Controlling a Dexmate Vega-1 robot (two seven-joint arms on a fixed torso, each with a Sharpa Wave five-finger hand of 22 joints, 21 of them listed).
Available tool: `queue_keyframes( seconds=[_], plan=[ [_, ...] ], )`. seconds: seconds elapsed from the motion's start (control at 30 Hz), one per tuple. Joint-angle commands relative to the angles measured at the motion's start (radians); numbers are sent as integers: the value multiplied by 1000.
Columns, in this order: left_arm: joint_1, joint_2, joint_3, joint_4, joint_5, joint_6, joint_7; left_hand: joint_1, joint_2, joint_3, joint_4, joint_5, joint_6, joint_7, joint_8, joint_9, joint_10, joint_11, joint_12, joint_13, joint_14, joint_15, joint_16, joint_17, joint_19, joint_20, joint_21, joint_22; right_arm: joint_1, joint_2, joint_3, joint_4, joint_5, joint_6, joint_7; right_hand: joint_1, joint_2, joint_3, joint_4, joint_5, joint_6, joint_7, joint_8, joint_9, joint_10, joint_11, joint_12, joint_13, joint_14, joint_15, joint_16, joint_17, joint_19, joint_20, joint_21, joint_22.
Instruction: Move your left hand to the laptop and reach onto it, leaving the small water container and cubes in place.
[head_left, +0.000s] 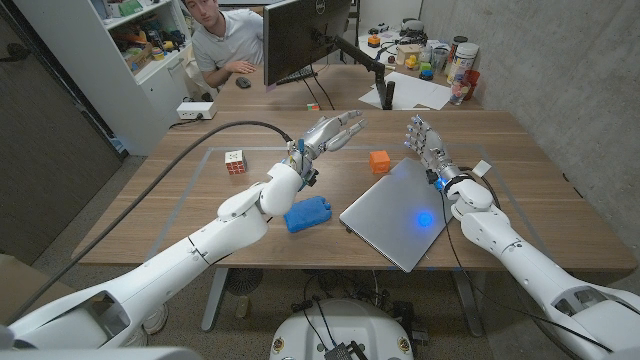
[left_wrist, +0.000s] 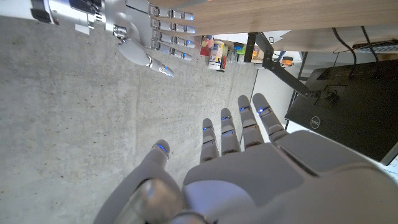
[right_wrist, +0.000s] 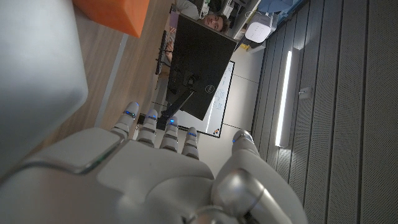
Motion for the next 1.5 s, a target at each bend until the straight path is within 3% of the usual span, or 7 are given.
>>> queue_keyframes(
  seconds=[0.03,0.6,0.9,1.13,1.5],
  plan=[
    [-42,-43,121,-27,510,176,-178,0,16,8,1,7,7,1,7,2,7,2,3,5,-1,6,5,5,0,8,4,4,-22,-24,10,-50,2,-2,-7,1,-6,8,-4,6,6,0,8,6,5,5,5,2,-4,8,5,4,-8,9,-2,3],
    [-89,-118,213,152,543,134,-301,0,16,8,1,7,7,1,7,2,7,2,3,5,-1,6,5,5,0,8,4,4,-34,-48,13,-91,-4,-18,-15,0,-7,9,-4,6,6,0,7,6,5,0,5,2,-3,8,5,4,-8,9,-4,3],
    [-119,-155,276,289,580,18,-222,0,16,8,1,7,7,1,7,2,7,2,3,5,-1,6,5,5,0,8,4,4,-40,-56,17,-103,0,-23,-15,-1,-7,8,-5,6,6,0,7,6,7,2,5,2,-4,8,5,4,-8,9,-4,3],
    [-123,-166,303,343,655,-22,-115,0,16,8,1,7,7,1,7,2,7,2,3,5,-1,6,5,5,0,8,4,4,-45,-64,22,-108,4,-28,-14,-2,-8,8,-5,6,8,2,7,6,15,3,8,2,-3,7,5,4,-7,9,-5,4],
    [-133,-189,322,374,688,-3,-141,0,16,8,1,7,7,1,7,2,7,2,3,5,-1,6,5,5,0,8,4,4,-34,-54,18,-90,8,-24,-1,-4,-9,7,-5,6,9,3,7,6,18,2,9,2,-1,6,6,4,-7,9,-6,4]
  ],
)
